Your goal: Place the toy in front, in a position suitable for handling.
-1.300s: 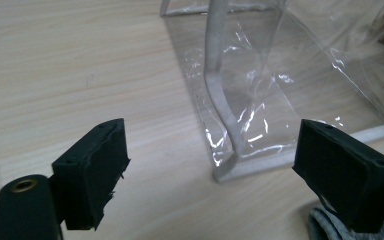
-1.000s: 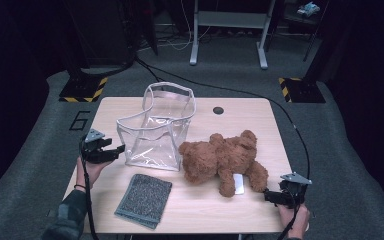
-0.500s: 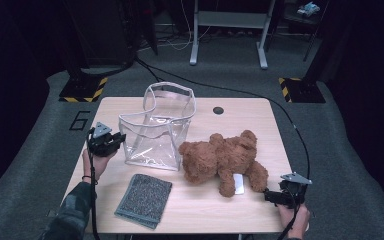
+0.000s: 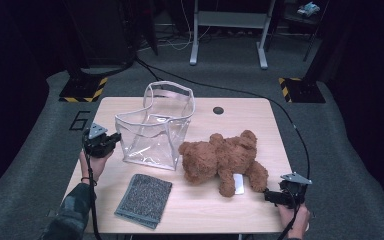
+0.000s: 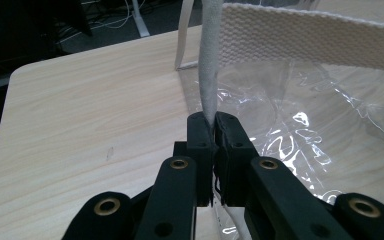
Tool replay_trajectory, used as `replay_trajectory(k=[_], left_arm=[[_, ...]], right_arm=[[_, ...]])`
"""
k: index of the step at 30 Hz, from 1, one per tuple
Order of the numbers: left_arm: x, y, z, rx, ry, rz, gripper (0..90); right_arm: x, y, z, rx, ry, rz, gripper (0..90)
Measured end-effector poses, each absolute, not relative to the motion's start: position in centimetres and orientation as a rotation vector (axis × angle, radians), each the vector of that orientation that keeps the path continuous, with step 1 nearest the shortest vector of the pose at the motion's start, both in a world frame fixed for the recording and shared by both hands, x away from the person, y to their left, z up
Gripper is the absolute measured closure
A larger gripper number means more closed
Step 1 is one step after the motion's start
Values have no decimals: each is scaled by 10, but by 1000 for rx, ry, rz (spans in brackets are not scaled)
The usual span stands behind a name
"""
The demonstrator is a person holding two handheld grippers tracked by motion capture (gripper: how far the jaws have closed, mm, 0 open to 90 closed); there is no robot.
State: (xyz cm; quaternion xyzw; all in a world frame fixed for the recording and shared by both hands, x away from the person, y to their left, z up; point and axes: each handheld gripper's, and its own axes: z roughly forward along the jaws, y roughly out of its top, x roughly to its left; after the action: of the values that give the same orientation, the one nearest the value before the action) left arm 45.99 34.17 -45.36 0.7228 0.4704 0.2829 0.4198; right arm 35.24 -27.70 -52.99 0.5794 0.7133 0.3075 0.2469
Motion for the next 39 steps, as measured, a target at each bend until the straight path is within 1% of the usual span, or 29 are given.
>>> replay_trajectory(k=[7,9,10,11,13,15,17,18,20,23,26,27,30,31,32,34,35,36,37,38,39], left_arm=[[449,350,-453,1794,1196,703,854],[449,351,-452,1797,1203,700,839],[448,352,-451,1798,1197,685,655],[447,354,-445,1810,1204,657,558],[446,354,-441,1815,1199,653,401],[442,353,-424,1828,1192,660,305],[441,352,-412,1826,1191,654,251],[441,352,-412,1826,1191,654,220],[441,350,-392,1824,1183,647,182],[443,342,-371,1839,1159,664,151],[450,330,-350,1869,1119,696,148],[450,330,-350,1869,1119,696,150],[465,314,-333,1915,1094,703,158],[477,301,-325,1957,1075,707,169],[477,301,-325,1957,1075,707,171],[494,282,-319,2015,1059,722,189],[494,282,-319,2015,1059,722,193],[508,269,-318,2044,1059,716,201],[508,269,-318,2044,1059,716,208],[520,260,-317,2073,1071,706,216],[520,260,-317,2073,1071,706,228]], right_arm=[[352,-277,-530,1581,1944,838,26],[352,-277,-530,1580,1945,838,26],[352,-277,-530,1580,1945,839,25],[352,-277,-530,1580,1945,838,26],[352,-277,-530,1580,1945,838,26],[352,-277,-530,1580,1945,838,26],[352,-277,-530,1581,1945,839,26],[352,-277,-530,1581,1945,839,26],[352,-277,-530,1580,1945,839,26],[352,-277,-530,1580,1945,839,25],[352,-277,-530,1580,1945,839,25],[352,-277,-530,1580,1945,839,25],[352,-277,-530,1580,1945,839,25],[352,-277,-530,1580,1945,839,26],[352,-277,-530,1580,1945,839,26],[352,-277,-530,1580,1945,839,25],[352,-277,-530,1580,1945,839,25],[352,-277,-530,1580,1945,839,26],[352,-277,-530,1580,1945,839,26],[352,-277,-530,1580,1945,839,26],[352,-277,-530,1580,1945,839,26]])
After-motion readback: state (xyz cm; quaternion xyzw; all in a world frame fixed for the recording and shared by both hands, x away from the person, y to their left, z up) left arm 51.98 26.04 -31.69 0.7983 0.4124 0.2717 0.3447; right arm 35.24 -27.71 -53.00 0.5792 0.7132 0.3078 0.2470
